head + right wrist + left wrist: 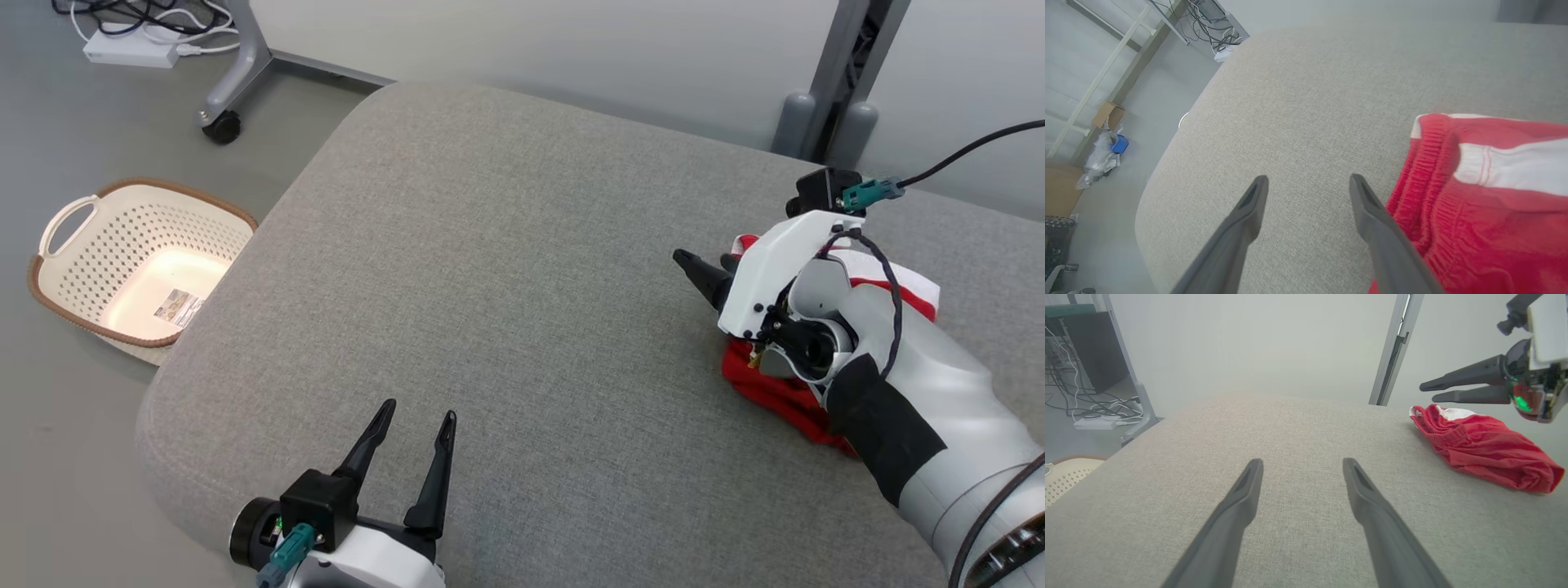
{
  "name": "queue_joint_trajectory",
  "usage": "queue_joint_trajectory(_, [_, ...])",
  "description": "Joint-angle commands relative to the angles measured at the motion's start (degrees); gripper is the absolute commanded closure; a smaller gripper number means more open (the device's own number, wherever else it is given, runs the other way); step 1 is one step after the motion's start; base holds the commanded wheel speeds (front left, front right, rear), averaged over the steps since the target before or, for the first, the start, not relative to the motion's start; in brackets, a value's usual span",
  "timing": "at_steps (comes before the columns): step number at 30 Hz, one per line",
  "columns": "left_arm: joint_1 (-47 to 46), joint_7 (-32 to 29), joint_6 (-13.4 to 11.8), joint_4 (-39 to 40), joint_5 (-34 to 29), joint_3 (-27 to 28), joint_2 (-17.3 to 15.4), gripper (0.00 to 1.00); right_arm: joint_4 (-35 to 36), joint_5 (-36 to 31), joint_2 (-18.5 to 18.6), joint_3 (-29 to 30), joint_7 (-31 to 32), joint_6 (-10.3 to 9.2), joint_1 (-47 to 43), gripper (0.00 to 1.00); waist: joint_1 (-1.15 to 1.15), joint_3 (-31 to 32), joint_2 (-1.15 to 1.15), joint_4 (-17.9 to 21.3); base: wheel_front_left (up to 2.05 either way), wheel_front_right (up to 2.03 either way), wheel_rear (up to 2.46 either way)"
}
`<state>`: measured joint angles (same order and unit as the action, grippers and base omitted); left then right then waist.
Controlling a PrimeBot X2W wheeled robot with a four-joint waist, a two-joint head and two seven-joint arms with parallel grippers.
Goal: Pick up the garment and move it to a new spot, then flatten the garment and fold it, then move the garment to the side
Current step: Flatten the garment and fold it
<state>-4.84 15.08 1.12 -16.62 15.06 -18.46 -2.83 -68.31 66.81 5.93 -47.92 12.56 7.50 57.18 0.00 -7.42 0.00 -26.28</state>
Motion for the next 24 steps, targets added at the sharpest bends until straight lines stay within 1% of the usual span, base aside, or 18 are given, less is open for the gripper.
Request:
queue_joint_trajectory(1, [0.4,0.1,0.0,0.0,-0.7,0.6,-0.2,0.0,1.2,0.7,0.5,0.4,-1.3,-0.02,-0.2,0.0,0.0,1.4,0.0,1.1,0.0,0.0,0.0])
queue_joint_trajectory(3, [0.7,0.1,0.1,0.1,-1.0,1.2,-0.2,0.0,2.9,0.8,1.3,0.2,-3.2,-0.01,-0.3,0.0,0.0,2.6,0.0,2.1,0.0,0.0,0.0])
queue_joint_trajectory(5, [0.9,0.1,0.2,0.6,-1.4,1.8,-0.2,0.0,5.0,-0.9,2.9,-1.3,-6.2,-0.02,-0.6,0.0,0.0,3.8,0.0,3.2,0.0,0.0,0.0])
queue_joint_trajectory(6, [1.0,0.1,0.2,0.9,-1.5,2.1,-0.2,0.0,5.8,-1.7,3.8,-2.0,-8.1,-0.02,-0.9,0.0,0.0,4.4,0.0,3.8,0.0,0.0,0.0])
queue_joint_trajectory(7, [1.3,0.1,0.3,1.4,-1.7,2.9,-0.2,0.0,7.4,-3.4,5.6,-3.6,-12.0,-0.02,-1.7,0.0,0.0,5.5,0.0,5.2,0.0,0.0,0.0])
queue_joint_trajectory(8, [1.4,0.1,0.2,1.7,-1.8,3.4,-0.2,0.0,8.1,-4.5,6.6,-4.5,-14.2,-0.01,-2.1,0.0,0.0,6.2,0.0,6.0,0.0,0.0,0.0])
queue_joint_trajectory(12, [1.8,0.1,0.2,3.1,-2.1,5.0,-0.2,0.0,8.9,-7.9,10.0,-6.8,-23.3,-0.02,-4.3,0.0,0.0,8.2,0.0,8.9,0.0,0.0,0.0])
queue_joint_trajectory(14, [1.8,0.1,0.0,4.0,-1.6,6.0,-0.2,0.0,9.2,-8.9,10.9,-6.9,-26.1,-0.01,-5.6,0.0,0.0,8.7,0.0,10.4,0.0,0.0,0.0])
queue_joint_trajectory(16, [1.7,0.1,-0.2,4.8,-1.5,6.9,-0.2,0.0,9.2,-10.8,12.2,-6.4,-27.4,-0.02,-6.6,0.0,0.0,9.1,0.0,11.9,0.0,0.0,0.0])
queue_joint_trajectory(17, [1.8,0.1,-0.3,5.2,-1.4,7.4,-0.2,0.0,9.4,-11.7,12.6,-5.7,-27.7,-0.02,-7.2,0.0,0.0,9.2,0.0,12.6,0.0,0.0,0.0])
queue_joint_trajectory(19, [1.7,0.1,-0.4,5.8,-1.2,8.4,-0.2,0.0,12.0,-14.6,13.9,-1.6,-27.8,-0.02,-7.8,0.0,0.0,9.2,0.0,13.9,0.0,0.0,0.0])
queue_joint_trajectory(21, [1.6,0.1,-0.5,6.3,-1.2,9.2,-0.2,0.0,15.1,-19.3,14.9,3.1,-27.7,-0.02,-10.8,0.0,0.0,9.1,0.0,15.0,0.0,0.0,0.0])
queue_joint_trajectory(24, [1.8,0.1,-0.4,6.7,-1.4,10.3,-0.2,0.0,20.8,-27.8,15.7,12.6,-27.7,-0.02,-16.3,0.0,0.0,9.1,0.0,16.3,0.0,0.0,0.0])
